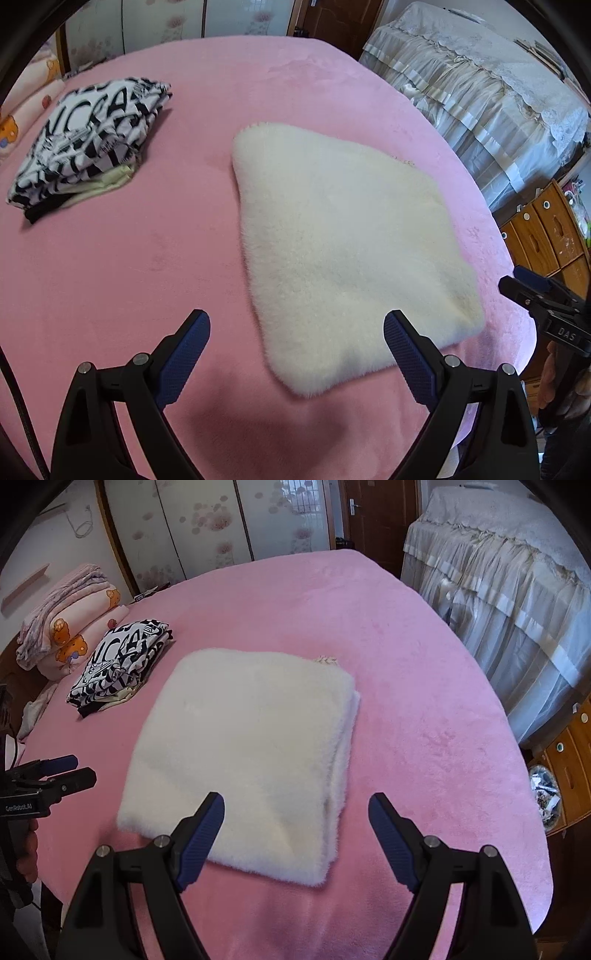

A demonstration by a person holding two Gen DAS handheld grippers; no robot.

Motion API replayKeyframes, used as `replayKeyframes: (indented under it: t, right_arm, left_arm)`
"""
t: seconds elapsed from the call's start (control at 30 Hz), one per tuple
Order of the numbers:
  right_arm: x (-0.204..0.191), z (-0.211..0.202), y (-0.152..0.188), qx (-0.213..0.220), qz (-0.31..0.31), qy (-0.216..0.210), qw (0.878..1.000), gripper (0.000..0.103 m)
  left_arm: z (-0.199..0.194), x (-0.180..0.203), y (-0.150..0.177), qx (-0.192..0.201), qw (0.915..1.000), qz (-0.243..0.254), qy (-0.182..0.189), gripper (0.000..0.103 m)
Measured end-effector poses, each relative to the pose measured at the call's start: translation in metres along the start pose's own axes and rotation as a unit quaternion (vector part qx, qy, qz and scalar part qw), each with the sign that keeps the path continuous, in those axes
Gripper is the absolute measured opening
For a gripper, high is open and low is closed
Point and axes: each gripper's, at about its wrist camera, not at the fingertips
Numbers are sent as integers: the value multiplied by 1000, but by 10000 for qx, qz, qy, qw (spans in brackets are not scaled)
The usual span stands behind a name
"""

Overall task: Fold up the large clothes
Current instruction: 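Move both tools to the cream bundle's edge and close on it, then lift the cream bundle with both tools and carry it toward the printed garment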

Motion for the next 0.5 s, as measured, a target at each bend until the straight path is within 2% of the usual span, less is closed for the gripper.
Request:
replayKeyframes:
  t: [0.1, 0.23, 0.33, 0.43, 0.5]
  right_arm:
    - [10, 36, -2, -387, 145, -187, 9990, 81]
    - [23, 78, 0, -698, 326, -374, 9963, 81]
    - [31, 108, 1, -924, 458, -808, 9914, 81]
    - [37, 133, 1, -1104, 685, -1358, 9822, 87]
    - [37, 144, 0, -1138, 787, -1672, 9762, 87]
  left_arm:
    - [26, -12, -3, -211, 9996, -142, 135, 94]
    - [60, -24, -6, -497, 9980, -294, 255, 94]
    - [81, -32, -8, -632, 9961, -410, 453, 94]
    - [95, -38, -13, -628, 9932, -531, 821, 94]
    - [103, -40, -16, -596, 9933, -489, 864, 100]
Point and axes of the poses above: each gripper's, at about its wrist camera, not at the fingertips, and z roughly the way its jaws point, x to its right, y to its underside, and after that the axes turned 10 degrees about y, right-handed
